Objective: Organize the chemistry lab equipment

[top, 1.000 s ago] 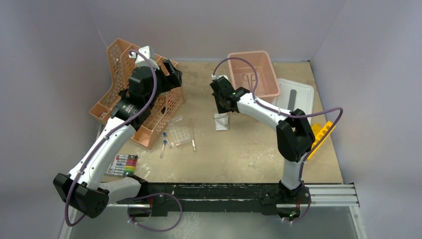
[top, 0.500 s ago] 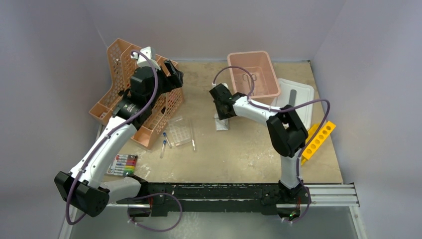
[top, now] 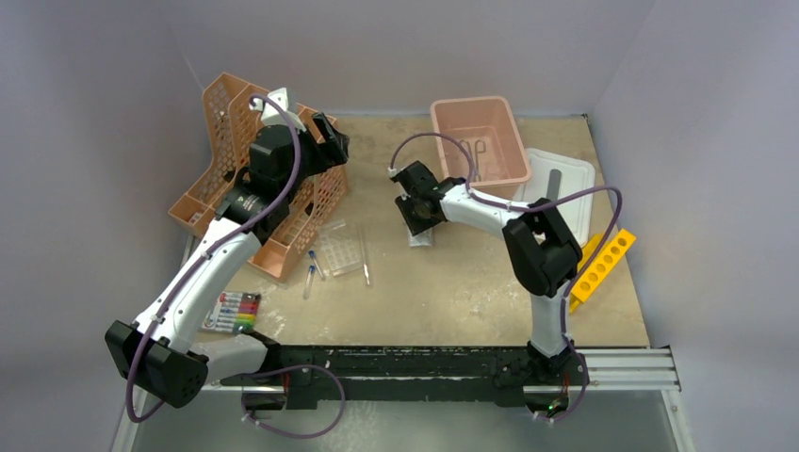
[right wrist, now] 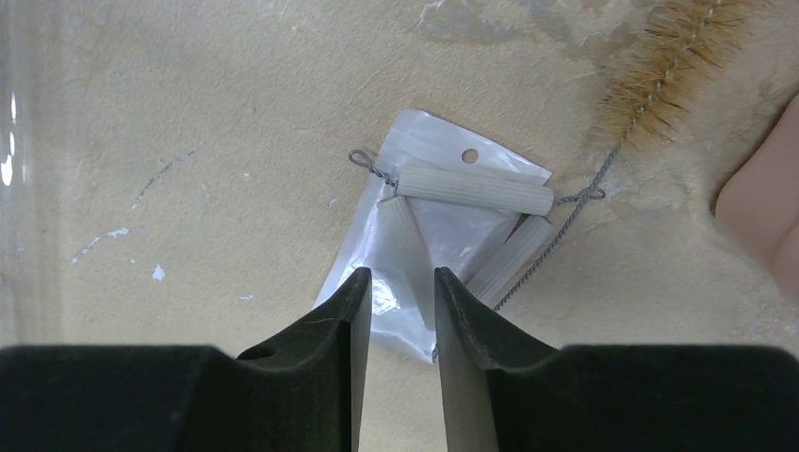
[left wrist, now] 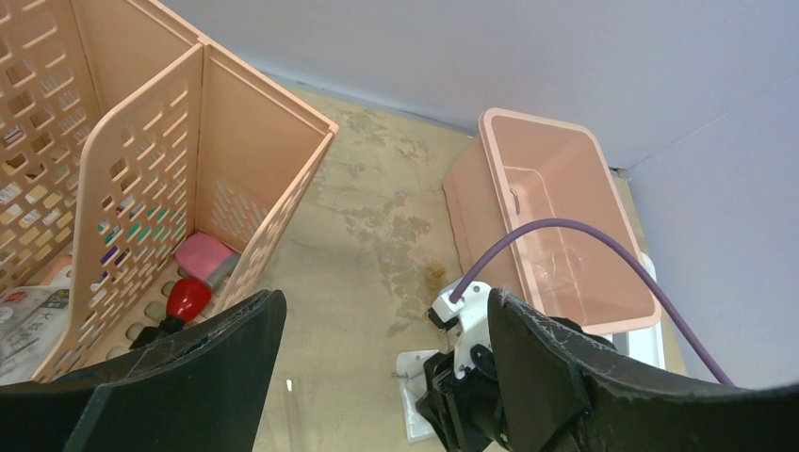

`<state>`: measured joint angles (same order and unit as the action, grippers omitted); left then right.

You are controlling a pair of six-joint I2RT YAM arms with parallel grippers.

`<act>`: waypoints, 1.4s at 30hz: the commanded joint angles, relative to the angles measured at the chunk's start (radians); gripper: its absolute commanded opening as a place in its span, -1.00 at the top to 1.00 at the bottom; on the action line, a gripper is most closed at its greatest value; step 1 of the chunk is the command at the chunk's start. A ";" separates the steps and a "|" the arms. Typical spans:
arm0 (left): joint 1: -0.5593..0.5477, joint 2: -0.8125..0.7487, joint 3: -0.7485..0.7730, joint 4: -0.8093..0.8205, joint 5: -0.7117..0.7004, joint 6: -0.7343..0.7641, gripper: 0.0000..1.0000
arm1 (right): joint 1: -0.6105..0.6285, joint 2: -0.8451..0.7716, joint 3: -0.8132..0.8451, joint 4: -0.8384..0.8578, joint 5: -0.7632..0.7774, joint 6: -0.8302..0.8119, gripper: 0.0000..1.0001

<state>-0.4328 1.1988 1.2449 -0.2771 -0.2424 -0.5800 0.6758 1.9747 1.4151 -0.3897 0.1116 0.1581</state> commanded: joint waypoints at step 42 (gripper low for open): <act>0.003 -0.027 -0.008 0.087 0.008 -0.042 -0.55 | -0.142 -0.414 0.027 0.271 -0.297 0.001 0.93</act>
<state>-0.4328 1.1995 1.2449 -0.2531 -0.2390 -0.6106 0.5957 1.6577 1.4002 -0.2230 -0.1577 0.1028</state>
